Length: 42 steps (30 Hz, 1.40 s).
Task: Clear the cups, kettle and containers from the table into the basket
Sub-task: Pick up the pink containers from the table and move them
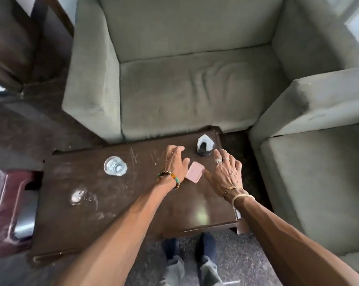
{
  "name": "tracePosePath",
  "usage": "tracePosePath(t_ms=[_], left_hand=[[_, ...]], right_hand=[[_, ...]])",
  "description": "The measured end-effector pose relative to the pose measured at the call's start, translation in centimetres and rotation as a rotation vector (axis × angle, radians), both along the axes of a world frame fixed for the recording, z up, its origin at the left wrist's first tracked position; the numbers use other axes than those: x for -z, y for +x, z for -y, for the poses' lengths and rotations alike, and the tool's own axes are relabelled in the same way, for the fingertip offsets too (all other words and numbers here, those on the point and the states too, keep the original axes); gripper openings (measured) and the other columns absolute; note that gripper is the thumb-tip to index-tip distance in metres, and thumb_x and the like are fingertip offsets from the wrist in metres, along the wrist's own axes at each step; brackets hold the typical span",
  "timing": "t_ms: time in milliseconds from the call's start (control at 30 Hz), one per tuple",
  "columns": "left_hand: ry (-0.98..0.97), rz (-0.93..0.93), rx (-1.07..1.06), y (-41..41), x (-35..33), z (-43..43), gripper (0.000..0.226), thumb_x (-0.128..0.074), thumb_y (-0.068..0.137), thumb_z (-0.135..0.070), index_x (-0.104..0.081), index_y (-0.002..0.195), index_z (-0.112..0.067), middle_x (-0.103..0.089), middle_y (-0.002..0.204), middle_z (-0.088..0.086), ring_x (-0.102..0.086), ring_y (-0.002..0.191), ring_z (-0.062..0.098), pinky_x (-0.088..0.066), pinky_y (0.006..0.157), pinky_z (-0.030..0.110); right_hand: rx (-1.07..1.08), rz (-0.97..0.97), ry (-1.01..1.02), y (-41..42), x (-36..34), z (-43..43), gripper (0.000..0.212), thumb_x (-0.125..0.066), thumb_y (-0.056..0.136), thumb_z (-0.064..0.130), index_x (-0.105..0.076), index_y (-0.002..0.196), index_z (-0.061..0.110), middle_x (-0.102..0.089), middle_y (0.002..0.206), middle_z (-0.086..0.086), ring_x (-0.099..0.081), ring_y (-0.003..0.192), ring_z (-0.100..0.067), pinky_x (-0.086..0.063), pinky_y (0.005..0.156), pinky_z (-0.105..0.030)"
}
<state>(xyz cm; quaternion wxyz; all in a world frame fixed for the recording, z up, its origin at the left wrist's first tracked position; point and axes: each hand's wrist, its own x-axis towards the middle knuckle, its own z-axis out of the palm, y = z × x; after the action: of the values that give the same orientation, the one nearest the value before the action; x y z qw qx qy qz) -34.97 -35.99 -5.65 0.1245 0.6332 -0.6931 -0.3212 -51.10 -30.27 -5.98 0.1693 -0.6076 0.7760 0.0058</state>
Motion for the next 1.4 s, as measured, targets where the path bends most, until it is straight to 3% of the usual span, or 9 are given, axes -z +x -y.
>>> tracePosePath(t_ms=[133,400,533,600,667,833,1133,1233,1400], left_hand=[[0.117,0.049,-0.068,0.4,6.9,-1.1,0.041,-0.063,0.086,-0.016,-0.056,0.125,-0.008,-0.049,0.126,0.012,-0.047,0.120,0.025,-0.026,0.100,0.021],[0.247,0.106,-0.071,-1.1,14.9,-2.1,0.039,-0.060,0.088,-0.020,-0.055,0.126,-0.013,-0.051,0.127,0.010,-0.047,0.121,0.026,-0.037,0.104,0.034],[0.279,0.115,-0.061,-2.1,17.4,-1.3,0.039,-0.052,0.092,-0.014,-0.051,0.131,-0.009,-0.051,0.135,0.012,-0.048,0.125,0.027,-0.029,0.100,0.026],[0.314,0.113,-0.054,-2.5,18.7,-0.9,0.046,-0.047,0.096,-0.013,-0.041,0.141,-0.008,-0.046,0.144,0.011,-0.042,0.133,0.025,-0.023,0.105,0.024],[0.367,0.115,-0.079,-2.8,19.6,-0.6,0.046,-0.044,0.097,-0.013,-0.040,0.143,-0.011,-0.048,0.144,0.010,-0.044,0.131,0.026,-0.031,0.106,0.030],[0.407,0.071,-0.169,-2.4,19.6,-0.9,0.016,-0.049,0.089,-0.006,-0.063,0.095,-0.009,-0.069,0.100,0.010,-0.062,0.093,0.031,-0.050,0.074,0.039],[0.401,-0.294,-0.503,2.5,8.8,-1.5,0.026,-0.051,0.086,0.010,-0.064,0.108,0.007,-0.066,0.100,0.021,-0.060,0.086,0.025,-0.053,0.079,0.035],[0.335,-0.361,-0.579,5.1,2.9,-1.5,0.025,-0.052,0.088,0.008,-0.061,0.111,0.008,-0.065,0.106,0.020,-0.059,0.088,0.021,-0.049,0.071,0.025],[0.224,-0.364,-0.657,11.7,-6.9,-2.0,0.022,-0.058,0.088,-0.004,-0.068,0.107,-0.002,-0.071,0.105,0.019,-0.068,0.097,0.033,-0.056,0.084,0.040]], right_hand=[[-0.063,0.019,0.094,0.4,6.7,-0.4,0.076,-0.050,0.086,0.055,-0.027,0.148,0.017,-0.032,0.150,-0.004,-0.034,0.133,-0.026,-0.027,0.108,-0.041],[-0.048,0.065,0.211,-0.4,14.8,0.0,0.076,-0.051,0.085,0.060,-0.030,0.145,0.018,-0.038,0.143,-0.004,-0.041,0.127,-0.027,-0.034,0.104,-0.042],[0.208,0.323,0.353,0.2,17.8,1.0,0.067,-0.055,0.089,0.052,-0.037,0.142,0.015,-0.044,0.144,-0.010,-0.047,0.128,-0.030,-0.041,0.100,-0.041],[0.400,0.477,0.363,0.8,19.0,1.8,0.049,-0.057,0.088,0.042,-0.050,0.128,0.014,-0.058,0.129,-0.012,-0.058,0.112,-0.032,-0.048,0.090,-0.037],[0.534,0.584,0.378,1.4,19.9,2.3,0.036,-0.057,0.088,0.034,-0.058,0.117,0.013,-0.066,0.114,-0.011,-0.063,0.102,-0.033,-0.052,0.086,-0.040],[0.728,0.663,0.353,2.1,20.6,2.0,0.014,-0.062,0.082,0.025,-0.057,0.095,0.022,-0.069,0.097,-0.006,-0.066,0.091,-0.027,-0.054,0.085,-0.038],[0.401,0.655,0.339,4.6,7.8,4.7,0.008,-0.065,0.078,0.024,-0.058,0.078,0.021,-0.073,0.084,-0.007,-0.068,0.082,-0.023,-0.046,0.068,-0.026],[0.279,0.655,0.315,7.2,1.5,6.3,0.007,-0.065,0.077,0.025,-0.061,0.080,0.019,-0.073,0.084,-0.007,-0.068,0.083,-0.025,-0.051,0.073,-0.028],[0.085,0.658,0.239,13.5,-8.2,7.6,0.012,-0.062,0.075,0.027,-0.065,0.081,0.017,-0.072,0.072,-0.004,-0.069,0.073,-0.022,-0.054,0.069,-0.028]])
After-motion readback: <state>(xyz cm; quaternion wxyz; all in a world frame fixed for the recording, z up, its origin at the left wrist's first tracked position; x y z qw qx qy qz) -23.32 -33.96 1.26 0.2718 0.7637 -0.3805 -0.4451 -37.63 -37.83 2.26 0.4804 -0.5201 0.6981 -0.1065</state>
